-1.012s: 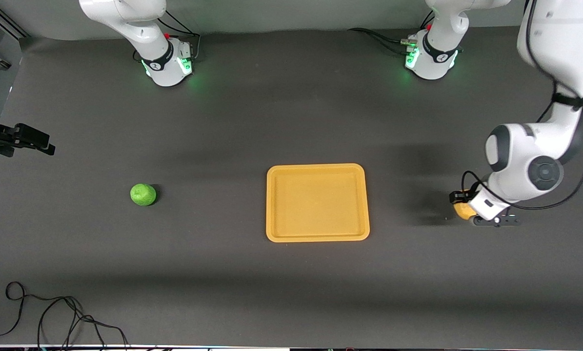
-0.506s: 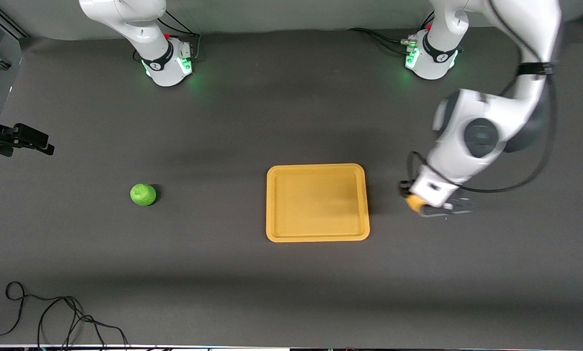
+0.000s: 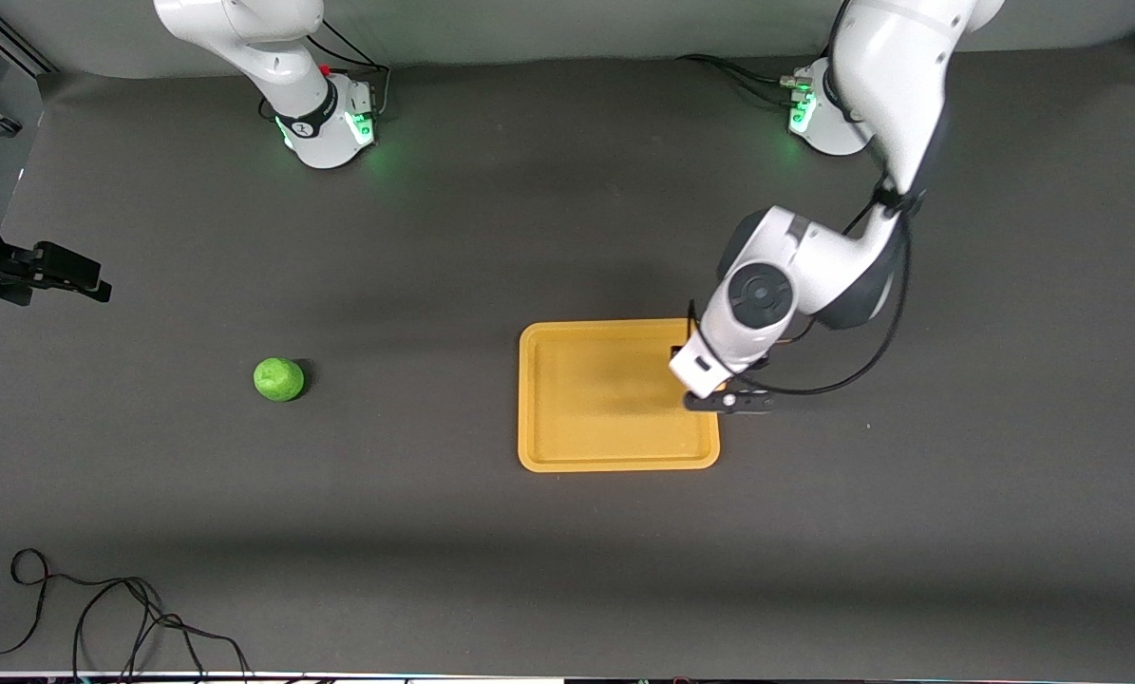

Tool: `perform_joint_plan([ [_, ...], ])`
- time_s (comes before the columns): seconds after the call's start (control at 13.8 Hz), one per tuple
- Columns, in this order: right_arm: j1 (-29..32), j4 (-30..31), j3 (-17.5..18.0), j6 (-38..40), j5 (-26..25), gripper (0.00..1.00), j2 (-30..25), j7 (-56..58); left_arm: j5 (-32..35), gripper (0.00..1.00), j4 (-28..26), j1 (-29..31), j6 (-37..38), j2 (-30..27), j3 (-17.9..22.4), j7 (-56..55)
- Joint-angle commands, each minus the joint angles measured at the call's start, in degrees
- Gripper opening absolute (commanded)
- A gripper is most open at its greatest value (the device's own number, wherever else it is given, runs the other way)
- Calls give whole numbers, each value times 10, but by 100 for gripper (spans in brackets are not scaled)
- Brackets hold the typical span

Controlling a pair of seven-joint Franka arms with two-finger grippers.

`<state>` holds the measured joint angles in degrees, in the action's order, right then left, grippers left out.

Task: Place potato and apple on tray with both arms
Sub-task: 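Carry the potato with the left gripper over the yellow tray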

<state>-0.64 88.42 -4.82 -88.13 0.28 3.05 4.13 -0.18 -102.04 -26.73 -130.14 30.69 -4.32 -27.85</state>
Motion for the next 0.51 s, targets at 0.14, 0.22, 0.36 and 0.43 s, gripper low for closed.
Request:
perform_joint_plan([
  [0.14, -7, 24, 2, -14, 0, 100, -9, -8, -11, 44, 25, -1, -61, 52, -25, -12],
  [0.22, -8, 28, 3, -21, 1, 100, -9, -9, -10, 46, 25, -1, -60, 58, -25, -12],
  [0.36, -29, 33, 2, -26, 1, 100, -11, -15, -9, 48, 25, -1, -49, 58, -25, -8],
  [0.43, -37, 39, 2, -27, 1, 100, -15, -31, -7, 49, 25, 0, -44, 58, -24, -7],
])
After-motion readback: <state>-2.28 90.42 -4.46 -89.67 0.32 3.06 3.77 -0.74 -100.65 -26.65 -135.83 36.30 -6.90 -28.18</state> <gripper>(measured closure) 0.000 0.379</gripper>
